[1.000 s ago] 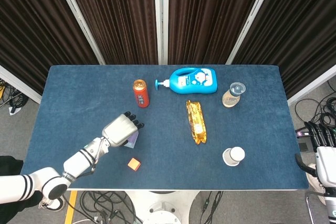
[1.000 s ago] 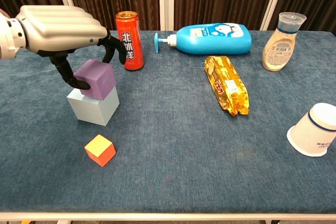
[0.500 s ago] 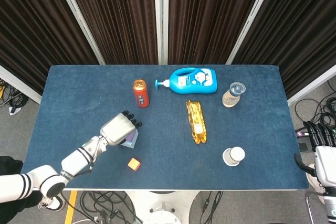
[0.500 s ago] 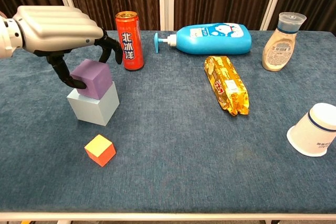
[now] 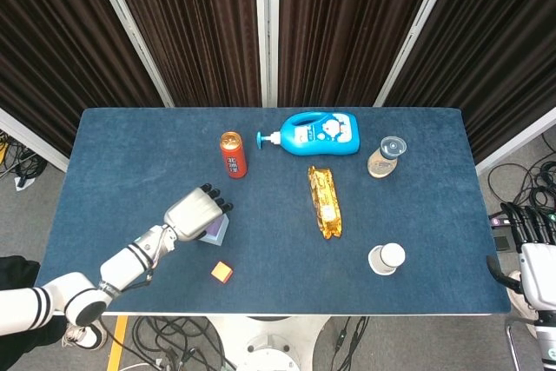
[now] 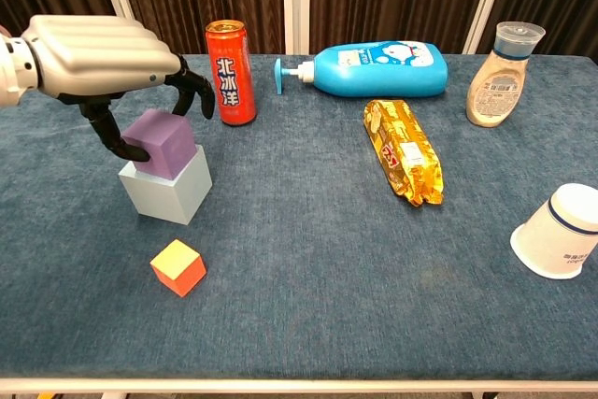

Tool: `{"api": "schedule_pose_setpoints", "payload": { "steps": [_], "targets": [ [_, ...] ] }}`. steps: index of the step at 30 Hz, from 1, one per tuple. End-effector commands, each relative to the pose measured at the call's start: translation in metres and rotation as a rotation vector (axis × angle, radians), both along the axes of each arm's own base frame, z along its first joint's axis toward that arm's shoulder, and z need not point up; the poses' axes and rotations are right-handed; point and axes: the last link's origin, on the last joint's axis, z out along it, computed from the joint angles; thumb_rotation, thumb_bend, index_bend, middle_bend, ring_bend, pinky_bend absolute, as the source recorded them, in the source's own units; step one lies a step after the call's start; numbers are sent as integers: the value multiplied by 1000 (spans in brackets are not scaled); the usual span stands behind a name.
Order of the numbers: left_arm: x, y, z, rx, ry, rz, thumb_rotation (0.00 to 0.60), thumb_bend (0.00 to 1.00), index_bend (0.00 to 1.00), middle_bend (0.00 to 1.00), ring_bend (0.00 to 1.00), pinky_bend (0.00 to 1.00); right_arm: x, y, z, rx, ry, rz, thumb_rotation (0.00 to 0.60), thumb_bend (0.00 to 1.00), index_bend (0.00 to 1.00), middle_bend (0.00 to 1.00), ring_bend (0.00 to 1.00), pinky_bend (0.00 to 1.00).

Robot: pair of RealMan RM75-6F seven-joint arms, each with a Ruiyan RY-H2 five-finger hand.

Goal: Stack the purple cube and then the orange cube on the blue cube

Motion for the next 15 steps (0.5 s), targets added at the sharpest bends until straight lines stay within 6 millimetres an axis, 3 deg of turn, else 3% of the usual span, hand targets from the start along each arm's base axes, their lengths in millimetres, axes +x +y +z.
{"api": "schedule_pose_setpoints", "payload": {
  "steps": [1,4,10,15],
  "targets": [
    [-1,-1,-1,-4,-8,12,600,277,360,565,314,302,0,0,0,0,0,-1,600,230,54,77,0,0],
    [-2,-1,-2,-15,-11,24,600,271,346,508,306,300,-1,1,0,1,-1,-3,600,230,54,77,0,0],
    [0,1,0,-26,-31,44,600,198,225,240,212,260,-1,0,0,8,4,-7,600,230,54,78,0,0],
    [0,2,9,-7,-23,68,600,181,182,209,184,244,-1,0,1,6,1,-7,600,230,54,79,0,0]
  ]
}}
